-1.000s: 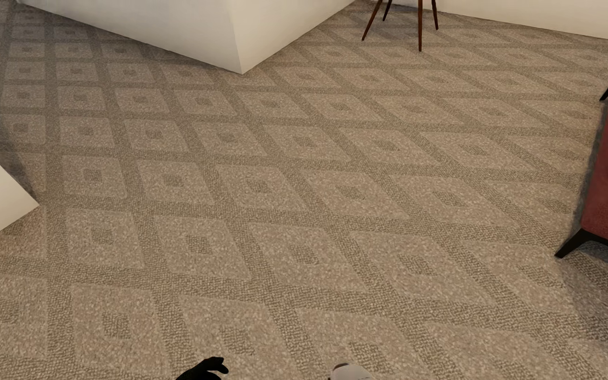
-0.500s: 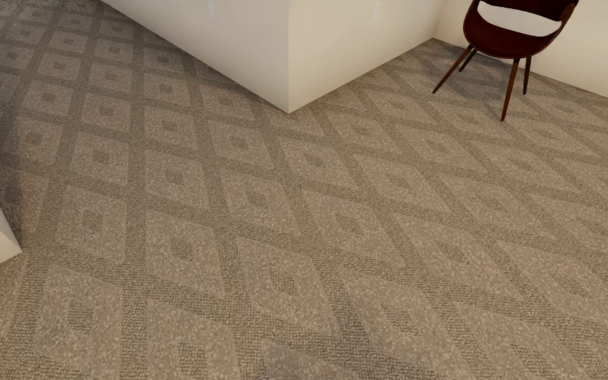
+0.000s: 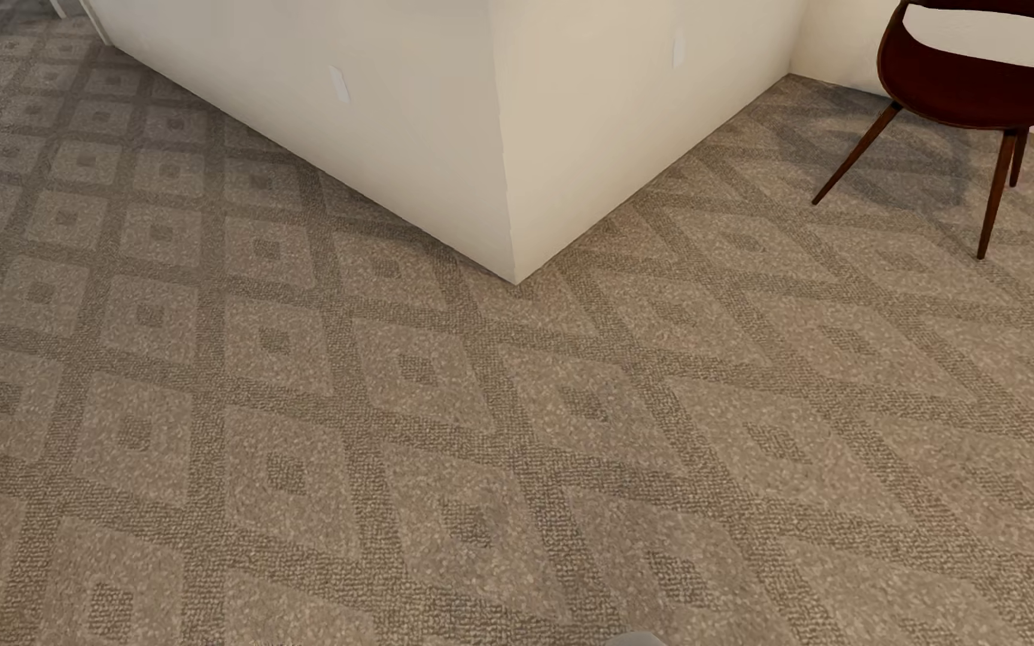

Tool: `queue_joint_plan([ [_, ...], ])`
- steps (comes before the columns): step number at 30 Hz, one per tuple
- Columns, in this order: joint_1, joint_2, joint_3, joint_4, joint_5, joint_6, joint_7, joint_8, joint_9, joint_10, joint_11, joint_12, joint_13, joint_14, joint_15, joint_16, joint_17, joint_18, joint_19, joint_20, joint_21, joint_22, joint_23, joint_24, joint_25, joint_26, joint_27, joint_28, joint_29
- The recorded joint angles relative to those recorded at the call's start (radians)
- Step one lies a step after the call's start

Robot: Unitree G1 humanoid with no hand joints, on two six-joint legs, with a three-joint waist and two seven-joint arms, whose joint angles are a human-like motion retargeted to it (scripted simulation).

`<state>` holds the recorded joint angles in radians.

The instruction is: Walk around the corner

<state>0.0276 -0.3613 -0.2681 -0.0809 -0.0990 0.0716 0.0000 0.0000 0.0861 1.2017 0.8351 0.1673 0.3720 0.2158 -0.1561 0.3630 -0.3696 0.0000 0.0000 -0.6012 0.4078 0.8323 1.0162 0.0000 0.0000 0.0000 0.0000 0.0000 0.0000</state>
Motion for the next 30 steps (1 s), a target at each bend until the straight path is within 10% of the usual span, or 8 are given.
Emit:
queue_joint_plan([
  [5, -0.471, 0.443, 0.272, 0.002, -0.080, -0.094, 0.000, 0.000, 0.001, -0.364, -0.239, 0.101, 0.003, 0.058, -0.136, -0.023, 0.005, 0.000, 0.000, -0.053, 0.034, 0.066, -0.189, 0.000, 0.000, 0.000, 0.000, 0.000, 0.000],
  [9, -0.633, 0.668, 0.511, 0.117, -0.089, -0.109, 0.000, 0.000, -0.007, -0.711, -0.272, 0.206, -0.067, -0.428, -0.183, 0.019, -0.057, 0.000, 0.000, -0.054, 0.046, 0.118, -0.270, 0.000, 0.000, 0.000, 0.000, 0.000, 0.000],
  [10, -0.673, 0.709, 0.544, 0.135, -0.109, -0.128, 0.000, 0.000, -0.016, -0.679, -0.264, 0.236, -0.081, -0.246, -0.124, 0.022, -0.058, 0.000, 0.000, -0.049, 0.040, 0.152, -0.255, 0.000, 0.000, 0.000, 0.000, 0.000, 0.000],
  [12, -0.762, 0.685, 0.515, 0.050, -0.171, -0.207, 0.000, 0.000, -0.036, -0.487, -0.136, 0.245, -0.075, 0.087, 0.158, 0.023, -0.034, 0.000, 0.000, -0.121, -0.004, 0.218, -0.217, 0.000, 0.000, 0.000, 0.000, 0.000, 0.000],
  [14, -0.682, 0.518, 0.447, -0.042, -0.140, -0.214, 0.000, 0.000, -0.031, -0.405, 0.194, 0.216, -0.068, 0.003, 0.315, 0.025, -0.023, 0.000, 0.000, -0.135, 0.022, 0.221, -0.153, 0.000, 0.000, 0.000, 0.000, 0.000, 0.000],
  [18, -0.264, 0.102, 0.249, -0.173, -0.048, -0.175, 0.000, 0.000, 0.006, -0.571, 0.504, 0.105, -0.045, -0.219, -0.100, 0.023, -0.004, 0.000, 0.000, -0.049, 0.077, 0.064, -0.134, 0.000, 0.000, 0.000, 0.000, 0.000, 0.000],
  [25, 0.313, -0.150, -0.035, -0.027, -0.090, -0.121, 0.000, 0.000, -0.014, -0.784, -0.341, -0.103, 0.022, -0.613, -0.076, 0.049, -0.005, 0.000, 0.000, 0.158, 0.046, -0.249, -0.158, 0.000, 0.000, 0.000, 0.000, 0.000, 0.000],
  [30, 0.203, -0.106, -0.020, 0.079, 0.058, -0.042, 0.000, 0.000, -0.034, -0.143, 0.055, -0.013, -0.019, -0.011, -0.069, -0.012, 0.012, 0.000, 0.000, 0.108, 0.060, -0.093, 0.020, 0.000, 0.000, 0.000, 0.000, 0.000, 0.000],
])
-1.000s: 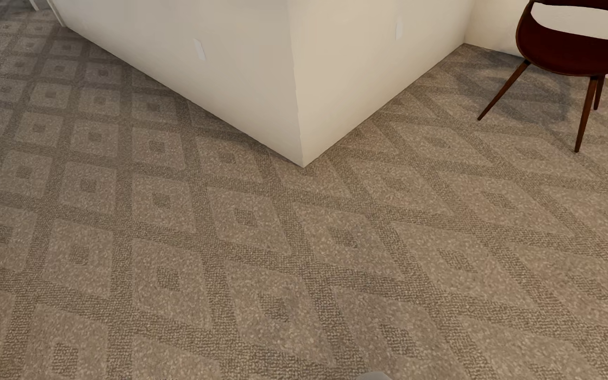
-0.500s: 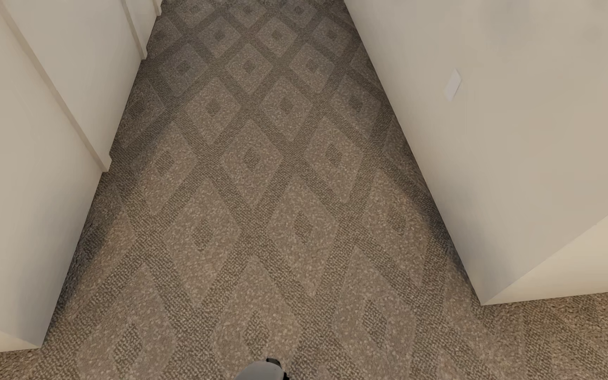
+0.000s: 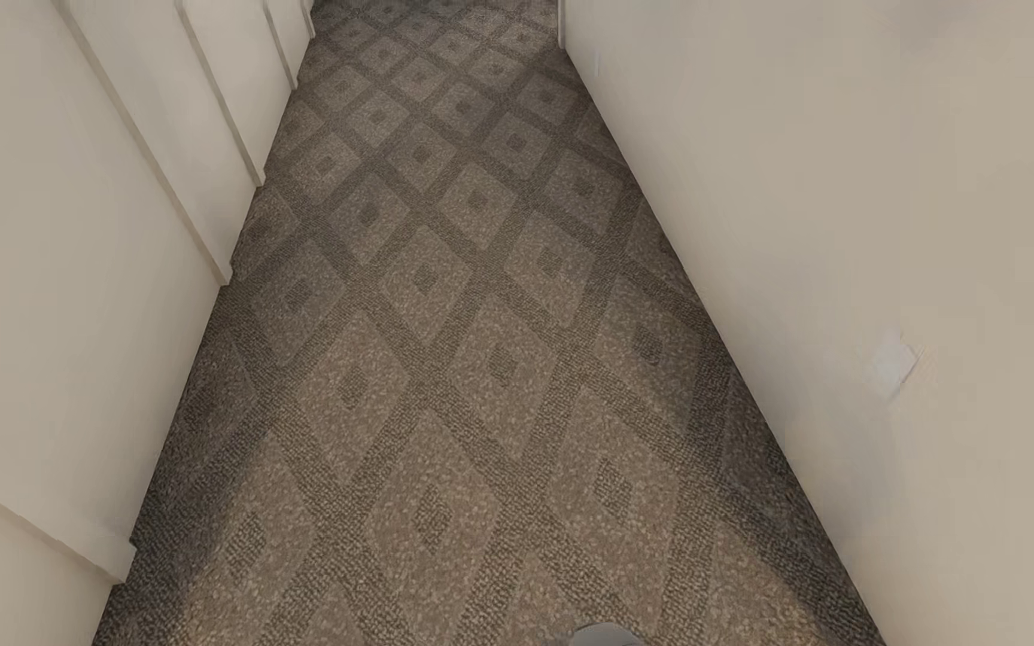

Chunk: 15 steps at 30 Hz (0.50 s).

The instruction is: Walk around the corner

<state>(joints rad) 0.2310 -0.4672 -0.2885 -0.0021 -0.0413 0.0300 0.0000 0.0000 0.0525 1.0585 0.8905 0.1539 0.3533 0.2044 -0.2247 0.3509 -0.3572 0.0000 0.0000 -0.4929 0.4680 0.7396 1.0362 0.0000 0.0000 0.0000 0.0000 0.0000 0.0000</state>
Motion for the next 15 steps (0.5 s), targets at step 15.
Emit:
queue_joint_plan([
  [15, -0.744, 0.615, 0.404, -0.170, -0.165, -0.180, 0.000, 0.000, -0.009, -0.345, 0.205, 0.241, -0.118, 0.037, 0.405, -0.005, 0.016, 0.000, 0.000, -0.198, -0.148, 0.331, -0.255, 0.000, 0.000, 0.000, 0.000, 0.000, 0.000],
])
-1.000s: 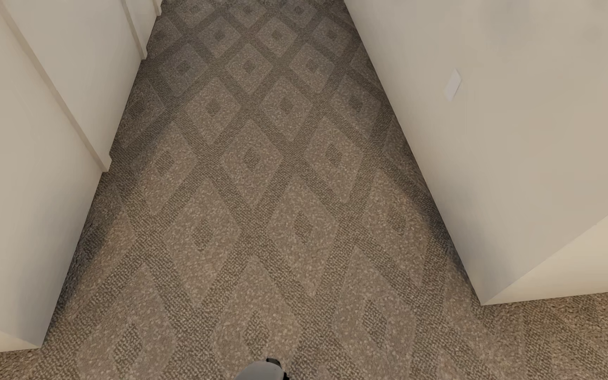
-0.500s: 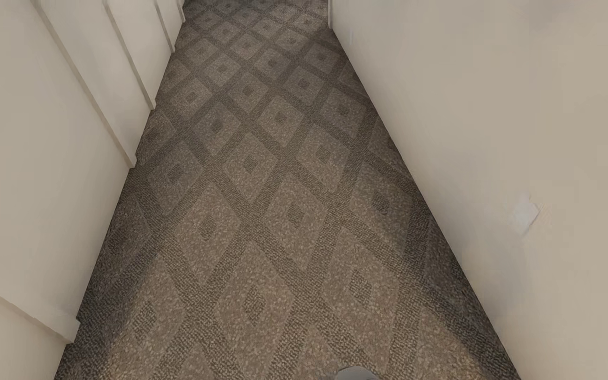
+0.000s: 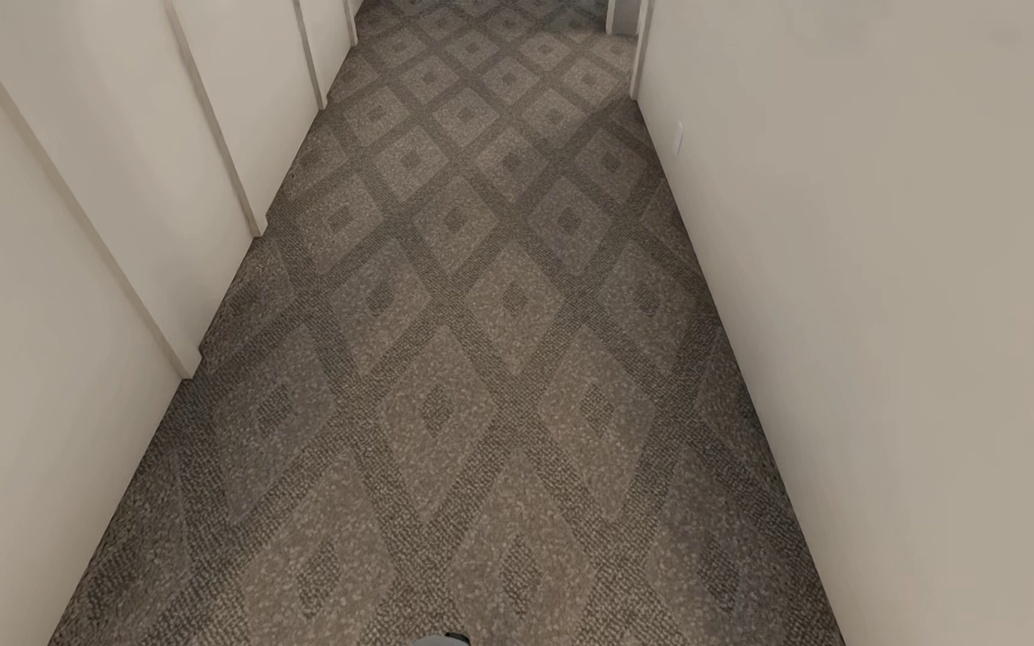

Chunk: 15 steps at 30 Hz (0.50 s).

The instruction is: Walk around the corner

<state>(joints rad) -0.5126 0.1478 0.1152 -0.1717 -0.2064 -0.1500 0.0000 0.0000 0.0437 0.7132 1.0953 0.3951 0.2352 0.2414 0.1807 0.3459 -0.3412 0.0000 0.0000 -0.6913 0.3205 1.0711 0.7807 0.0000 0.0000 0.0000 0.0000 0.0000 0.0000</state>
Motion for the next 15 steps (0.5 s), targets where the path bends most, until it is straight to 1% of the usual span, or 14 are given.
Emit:
queue_joint_plan([
  [1, 0.069, -0.116, -0.022, -0.045, -0.001, -0.002, 0.000, 0.000, 0.021, 0.004, 0.204, -0.029, -0.002, -0.020, -0.090, -0.003, 0.002, 0.000, 0.000, 0.018, 0.051, -0.014, 0.039, 0.000, 0.000, 0.000, 0.000, 0.000, 0.000],
  [2, 0.190, -0.214, -0.059, -0.057, 0.013, 0.008, 0.000, 0.000, 0.046, -0.053, 0.323, -0.069, -0.004, -0.082, -0.242, -0.002, 0.003, 0.000, 0.000, 0.033, 0.092, -0.036, 0.076, 0.000, 0.000, 0.000, 0.000, 0.000, 0.000],
  [3, 0.296, -0.305, -0.116, -0.060, 0.038, 0.029, 0.000, 0.000, 0.041, -0.106, 0.352, -0.105, 0.019, -0.160, -0.349, -0.002, 0.003, 0.000, 0.000, 0.054, 0.119, -0.054, 0.106, 0.000, 0.000, 0.000, 0.000, 0.000, 0.000],
  [4, 0.409, -0.364, -0.188, -0.045, 0.065, 0.053, 0.000, 0.000, 0.056, -0.155, 0.305, -0.118, 0.049, -0.228, -0.408, 0.007, -0.001, 0.000, 0.000, 0.111, 0.134, -0.133, 0.113, 0.000, 0.000, 0.000, 0.000, 0.000, 0.000],
  [5, 0.504, -0.433, -0.252, -0.024, 0.081, 0.078, 0.000, 0.000, 0.058, -0.211, 0.196, -0.147, 0.078, -0.298, -0.431, 0.029, -0.010, 0.000, 0.000, 0.111, 0.143, -0.217, 0.114, 0.000, 0.000, 0.000, 0.000, 0.000, 0.000],
  [7, 0.658, -0.507, -0.340, 0.016, 0.084, 0.103, 0.000, 0.000, 0.052, -0.279, -0.174, -0.224, 0.128, -0.448, -0.405, 0.050, -0.022, 0.000, 0.000, 0.159, 0.148, -0.328, 0.124, 0.000, 0.000, 0.000, 0.000, 0.000, 0.000],
  [8, 0.703, -0.525, -0.368, 0.028, 0.080, 0.107, 0.000, 0.000, 0.037, -0.293, -0.394, -0.265, 0.149, -0.501, -0.428, 0.051, -0.023, 0.000, 0.000, 0.207, 0.151, -0.361, 0.123, 0.000, 0.000, 0.000, 0.000, 0.000, 0.000],
  [9, 0.728, -0.535, -0.391, 0.026, 0.074, 0.101, 0.000, 0.000, 0.016, -0.297, -0.557, -0.308, 0.160, -0.550, -0.241, 0.057, -0.016, 0.000, 0.000, 0.245, 0.145, -0.391, 0.144, 0.000, 0.000, 0.000, 0.000, 0.000, 0.000],
  [10, 0.766, -0.566, -0.407, 0.042, 0.042, 0.096, 0.000, 0.000, -0.003, -0.292, -0.936, -0.337, 0.177, -0.597, -0.007, 0.063, -0.016, 0.000, 0.000, 0.276, 0.147, -0.419, 0.144, 0.000, 0.000, 0.000, 0.000, 0.000, 0.000],
  [11, 0.815, -0.593, -0.419, 0.061, 0.029, 0.093, 0.000, 0.000, 0.007, -0.282, -1.004, -0.366, 0.174, -0.608, -0.115, 0.072, -0.008, 0.000, 0.000, 0.280, 0.159, -0.434, 0.182, 0.000, 0.000, 0.000, 0.000, 0.000, 0.000],
  [12, 0.860, -0.643, -0.434, 0.082, 0.024, 0.089, 0.000, 0.000, 0.015, -0.256, -0.558, -0.371, 0.180, -0.585, -0.434, 0.075, -0.004, 0.000, 0.000, 0.282, 0.162, -0.432, 0.199, 0.000, 0.000, 0.000, 0.000, 0.000, 0.000],
  [13, 0.894, -0.640, -0.454, 0.109, 0.038, 0.090, 0.000, 0.000, 0.015, -0.184, -0.448, -0.341, 0.186, -0.517, -0.519, 0.076, -0.008, 0.000, 0.000, 0.301, 0.181, -0.460, 0.210, 0.000, 0.000, 0.000, 0.000, 0.000, 0.000],
  [14, 0.857, -0.685, -0.445, 0.121, 0.068, 0.104, 0.000, 0.000, -0.011, -0.068, -0.357, -0.327, 0.184, -0.390, -0.559, 0.051, -0.001, 0.000, 0.000, 0.292, 0.170, -0.418, 0.253, 0.000, 0.000, 0.000, 0.000, 0.000, 0.000],
  [15, 0.824, -0.616, -0.421, 0.180, 0.133, 0.148, 0.000, 0.000, 0.006, 0.117, -0.298, -0.295, 0.173, -0.214, -0.602, 0.025, -0.003, 0.000, 0.000, 0.274, 0.204, -0.356, 0.301, 0.000, 0.000, 0.000, 0.000, 0.000, 0.000],
])
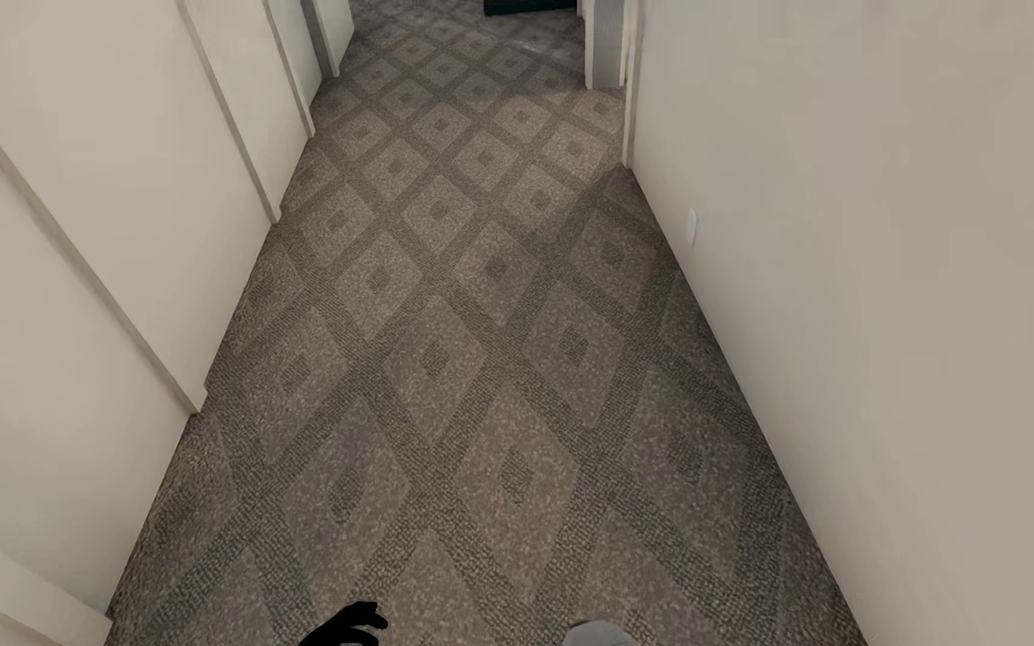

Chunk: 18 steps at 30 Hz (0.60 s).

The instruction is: Walk around the corner

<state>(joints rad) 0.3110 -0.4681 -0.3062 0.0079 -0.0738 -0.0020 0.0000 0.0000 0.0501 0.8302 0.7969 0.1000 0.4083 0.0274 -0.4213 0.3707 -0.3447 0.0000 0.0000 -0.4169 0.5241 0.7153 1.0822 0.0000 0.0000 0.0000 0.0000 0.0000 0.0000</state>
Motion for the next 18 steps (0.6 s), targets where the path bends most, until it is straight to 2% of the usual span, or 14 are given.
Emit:
queue_joint_plan([
  [1, -0.102, 0.063, 0.022, -0.020, 0.005, -0.001, 0.000, 0.000, 0.007, 0.224, 0.003, 0.008, -0.033, 0.130, -0.035, -0.016, -0.004, 0.000, 0.000, -0.059, 0.014, 0.065, 0.016, 0.000, 0.000, 0.000, 0.000, 0.000, 0.000],
  [2, -0.237, 0.130, 0.053, 0.004, 0.051, 0.016, 0.000, 0.000, 0.033, 0.483, -0.011, 0.023, -0.035, 0.151, -0.068, -0.015, -0.002, 0.000, 0.000, -0.117, -0.076, 0.097, -0.041, 0.000, 0.000, 0.000, 0.000, 0.000, 0.000],
  [3, -0.334, 0.200, 0.122, -0.023, 0.061, -0.003, 0.000, 0.000, 0.053, 0.637, -0.048, 0.040, -0.068, 0.002, -0.076, -0.009, -0.002, 0.000, 0.000, -0.159, -0.058, 0.087, -0.084, 0.000, 0.000, 0.000, 0.000, 0.000, 0.000],
  [4, -0.379, 0.274, 0.200, -0.075, 0.050, -0.047, 0.000, 0.000, 0.077, 0.735, -0.089, 0.070, -0.105, -0.386, -0.070, 0.006, 0.002, 0.000, 0.000, -0.224, -0.076, 0.080, -0.131, 0.000, 0.000, 0.000, 0.000, 0.000, 0.000],
  [5, -0.560, 0.342, 0.254, -0.050, 0.066, -0.047, 0.000, 0.000, 0.081, 0.733, -0.133, 0.098, -0.115, -0.167, -0.079, -0.038, -0.002, 0.000, 0.000, -0.173, -0.115, 0.191, -0.203, 0.000, 0.000, 0.000, 0.000, 0.000, 0.000],
  [6, -0.674, 0.402, 0.280, -0.058, 0.063, -0.067, 0.000, 0.000, 0.089, 0.649, -0.171, 0.136, -0.130, 0.003, -0.084, -0.041, -0.003, 0.000, 0.000, -0.154, -0.146, 0.224, -0.282, 0.000, 0.000, 0.000, 0.000, 0.000, 0.000],
  [8, -0.841, 0.469, 0.350, -0.073, 0.035, -0.096, 0.000, 0.000, 0.091, 0.282, -0.211, 0.160, -0.163, 0.202, -0.080, -0.022, -0.011, 0.000, 0.000, -0.273, -0.209, 0.262, -0.446, 0.000, 0.000, 0.000, 0.000, 0.000, 0.000],
  [10, -0.881, 0.528, 0.411, -0.076, 0.021, -0.097, 0.000, 0.000, 0.076, -0.115, -0.217, 0.201, -0.178, 0.178, -0.089, -0.010, -0.015, 0.000, 0.000, -0.316, -0.261, 0.264, -0.567, 0.000, 0.000, 0.000, 0.000, 0.000, 0.000],
  [12, -0.834, 0.626, 0.437, -0.076, -0.012, -0.108, 0.000, 0.000, 0.074, -0.292, -0.214, 0.258, -0.182, 0.051, -0.112, -0.001, -0.021, 0.000, 0.000, -0.346, -0.271, 0.247, -0.631, 0.000, 0.000, 0.000, 0.000, 0.000, 0.000],
  [13, -0.782, 0.686, 0.463, -0.056, -0.026, -0.101, 0.000, 0.000, 0.077, -0.295, -0.205, 0.282, -0.174, 0.070, -0.121, 0.002, -0.022, 0.000, 0.000, -0.363, -0.272, 0.240, -0.633, 0.000, 0.000, 0.000, 0.000, 0.000, 0.000],
  [14, -0.762, 0.723, 0.476, -0.046, -0.037, -0.090, 0.000, 0.000, 0.058, -0.237, -0.195, 0.298, -0.152, 0.044, -0.113, -0.006, -0.020, 0.000, 0.000, -0.359, -0.273, 0.237, -0.630, 0.000, 0.000, 0.000, 0.000, 0.000, 0.000],
  [15, -0.771, 0.723, 0.473, -0.089, -0.059, -0.099, 0.000, 0.000, 0.040, -0.163, -0.166, 0.303, -0.147, 0.012, -0.083, -0.012, -0.014, 0.000, 0.000, -0.366, -0.232, 0.233, -0.634, 0.000, 0.000, 0.000, 0.000, 0.000, 0.000],
  [16, -0.771, 0.716, 0.478, -0.106, -0.100, -0.120, 0.000, 0.000, 0.040, -0.108, -0.113, 0.263, -0.147, -0.007, -0.019, -0.013, 0.009, 0.000, 0.000, -0.415, -0.258, 0.266, -0.551, 0.000, 0.000, 0.000, 0.000, 0.000, 0.000],
  [18, -0.691, 0.704, 0.470, -0.083, -0.140, -0.124, 0.000, 0.000, 0.032, -0.145, -0.042, 0.203, -0.167, -0.029, 0.148, -0.004, 0.051, 0.000, 0.000, -0.358, -0.187, 0.263, -0.369, 0.000, 0.000, 0.000, 0.000, 0.000, 0.000],
])
